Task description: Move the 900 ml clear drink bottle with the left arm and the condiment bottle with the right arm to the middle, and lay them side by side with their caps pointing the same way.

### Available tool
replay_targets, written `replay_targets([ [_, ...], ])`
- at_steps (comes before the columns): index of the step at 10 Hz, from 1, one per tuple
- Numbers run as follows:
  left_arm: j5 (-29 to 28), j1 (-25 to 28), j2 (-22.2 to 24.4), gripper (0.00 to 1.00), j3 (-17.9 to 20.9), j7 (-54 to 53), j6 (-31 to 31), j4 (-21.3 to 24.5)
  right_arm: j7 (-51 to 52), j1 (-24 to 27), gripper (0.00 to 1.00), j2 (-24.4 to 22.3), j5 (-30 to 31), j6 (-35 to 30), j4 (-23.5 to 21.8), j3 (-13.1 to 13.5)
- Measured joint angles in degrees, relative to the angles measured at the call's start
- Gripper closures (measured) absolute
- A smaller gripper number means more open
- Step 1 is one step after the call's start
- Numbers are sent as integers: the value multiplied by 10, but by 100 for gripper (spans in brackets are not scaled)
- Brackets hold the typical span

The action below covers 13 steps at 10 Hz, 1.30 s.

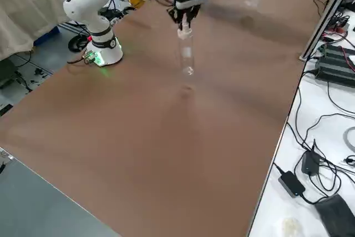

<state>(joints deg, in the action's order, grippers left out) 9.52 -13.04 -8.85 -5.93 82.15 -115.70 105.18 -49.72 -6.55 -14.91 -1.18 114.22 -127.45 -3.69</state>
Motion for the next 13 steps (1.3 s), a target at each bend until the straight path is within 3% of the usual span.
replay_targets([
  [3,0,-34,-31,29,0,115,-19,-19,-193,-90,67,97,0,7,94,-2],
  [8,0,-39,-63,29,1,199,-51,-26,-410,-184,67,263,-3,9,260,-2],
  [11,0,-65,-82,29,2,228,-53,-36,-489,-235,67,326,-44,9,339,-2],
  [13,0,-75,-84,29,2,236,-54,-38,-508,-259,67,341,-72,10,359,-1],
])
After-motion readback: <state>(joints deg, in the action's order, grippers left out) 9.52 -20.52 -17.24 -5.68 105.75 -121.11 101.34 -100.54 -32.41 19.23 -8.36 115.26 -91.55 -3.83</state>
